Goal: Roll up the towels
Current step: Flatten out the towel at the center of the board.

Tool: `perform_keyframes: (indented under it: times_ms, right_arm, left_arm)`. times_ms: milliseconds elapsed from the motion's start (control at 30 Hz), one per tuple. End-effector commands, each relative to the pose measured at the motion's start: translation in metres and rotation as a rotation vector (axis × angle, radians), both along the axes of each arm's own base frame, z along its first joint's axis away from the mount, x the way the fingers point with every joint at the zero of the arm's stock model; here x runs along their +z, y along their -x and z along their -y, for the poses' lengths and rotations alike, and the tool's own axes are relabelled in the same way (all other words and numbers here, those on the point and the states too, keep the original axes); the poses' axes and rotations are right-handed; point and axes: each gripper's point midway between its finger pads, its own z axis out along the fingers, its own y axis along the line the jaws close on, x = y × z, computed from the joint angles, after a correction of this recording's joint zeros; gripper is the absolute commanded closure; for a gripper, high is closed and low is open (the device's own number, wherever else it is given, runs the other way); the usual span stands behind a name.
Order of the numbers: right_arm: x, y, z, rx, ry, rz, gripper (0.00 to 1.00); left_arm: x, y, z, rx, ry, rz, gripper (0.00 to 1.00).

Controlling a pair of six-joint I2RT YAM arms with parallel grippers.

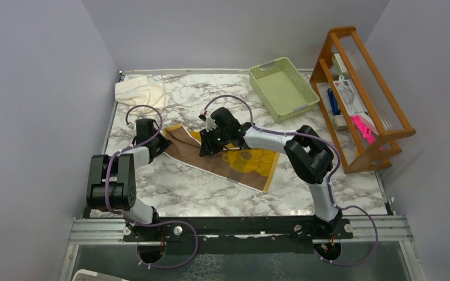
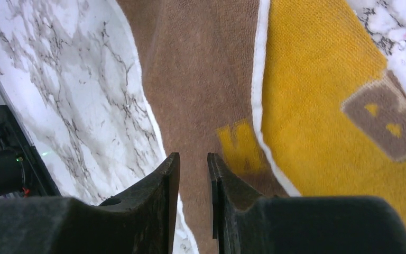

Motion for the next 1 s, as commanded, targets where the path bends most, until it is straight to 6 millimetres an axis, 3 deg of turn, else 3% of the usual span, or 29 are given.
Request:
perform_keyframes:
  times_ms: [0,167,367,800,967]
  right_arm:
    - [-0.011,0.001,-0.015,0.054,-0.01,-0.042,0.73]
    - [-0.029,-0.016,-0.019,0.035,0.04,-0.017,0.73]
    - [-0.031,-0.049,-0.014,-0.011,0.039,0.0,0.72]
    - [-0.022,-0.151,0.025,-0.178,0.026,0.049,0.72]
    - [-0.001,-0.164,0.027,-0.157,0.04,0.119,0.67]
  left_arm:
    - [-0.038,0.04,-0.009,0.047,-0.041,-0.165,1.0]
    - [-0.051,0.06,-0.008,0.051,-0.035,-0.205,1.0]
    - [-0.055,0.067,-0.013,0.046,-0.069,-0.238,1.0]
    - [-0.062,0.076,-0.016,0.022,-0.101,-0.27,1.0]
    - [-0.065,0.085,-0.013,0.016,-0.089,-0.279,1.0]
